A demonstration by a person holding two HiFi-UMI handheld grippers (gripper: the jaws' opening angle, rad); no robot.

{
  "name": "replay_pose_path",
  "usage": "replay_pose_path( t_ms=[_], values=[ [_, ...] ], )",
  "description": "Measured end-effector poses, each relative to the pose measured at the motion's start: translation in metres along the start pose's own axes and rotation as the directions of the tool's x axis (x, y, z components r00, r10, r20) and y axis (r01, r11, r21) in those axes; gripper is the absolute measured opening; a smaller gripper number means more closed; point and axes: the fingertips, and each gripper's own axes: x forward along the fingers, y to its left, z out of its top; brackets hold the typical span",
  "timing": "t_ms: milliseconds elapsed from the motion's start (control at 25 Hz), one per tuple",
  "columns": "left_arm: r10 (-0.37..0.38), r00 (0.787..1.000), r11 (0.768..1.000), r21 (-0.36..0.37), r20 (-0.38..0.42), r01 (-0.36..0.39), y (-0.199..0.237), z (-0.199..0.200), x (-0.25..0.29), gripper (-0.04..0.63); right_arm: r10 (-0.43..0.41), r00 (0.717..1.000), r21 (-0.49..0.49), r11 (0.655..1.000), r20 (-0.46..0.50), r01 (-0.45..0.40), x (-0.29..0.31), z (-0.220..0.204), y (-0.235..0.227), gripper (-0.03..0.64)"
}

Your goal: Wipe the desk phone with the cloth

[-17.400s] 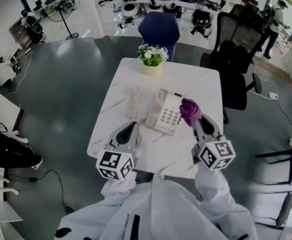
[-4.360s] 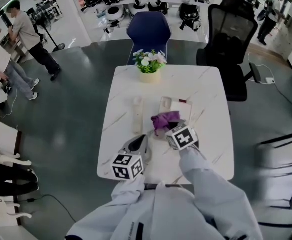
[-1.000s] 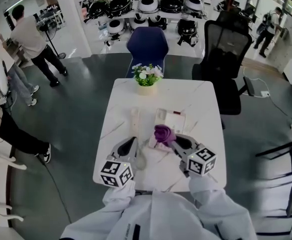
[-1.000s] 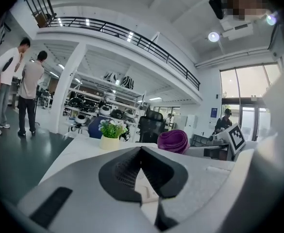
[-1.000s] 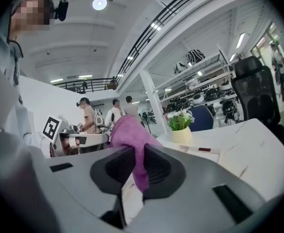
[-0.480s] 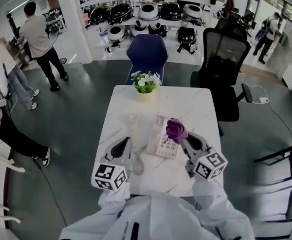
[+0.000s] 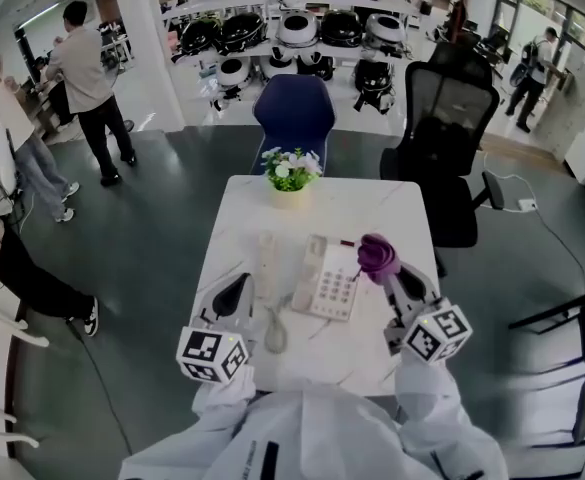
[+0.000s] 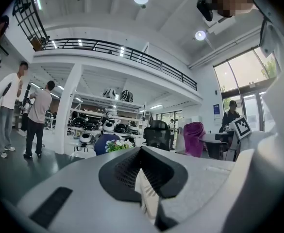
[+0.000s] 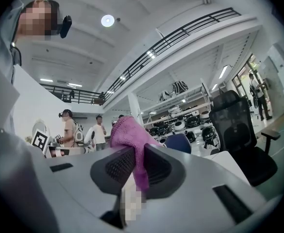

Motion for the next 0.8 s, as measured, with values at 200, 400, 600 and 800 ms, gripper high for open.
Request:
replay_pose_path(
  t_ms=[200,400,600,800],
  values=[
    [0.005,1.000,1.000,0.010,0.011,-0.005,-0.0013,0.0041,0.0013,-0.002,-0.004,1.000,-0.034,0.999,0.003,0.004,-0.0015,0.0039,-0.0015,0.035],
    [0.011,1.000,1.000,0.023,0.009,-0.011,-0.0036,0.0054,0.0035,-0.002,-0.005,1.000,-0.033,0.999,0.001,0.005,-0.0017,0.0026,-0.0040,0.035],
    [0.009,1.000,0.999,0.041,0.011,-0.010,-0.0064,0.0062,0.0055,-0.002,-0.006,1.000,-0.035,0.999,0.001,0.006,-0.0029,0.0003,-0.0076,0.035],
    [0.007,1.000,0.999,0.047,0.017,-0.007,-0.0090,0.0091,0.0078,-0.002,-0.007,1.000,-0.040,0.999,0.004,0.007,-0.0041,0.0008,-0.0096,0.035]
  ],
)
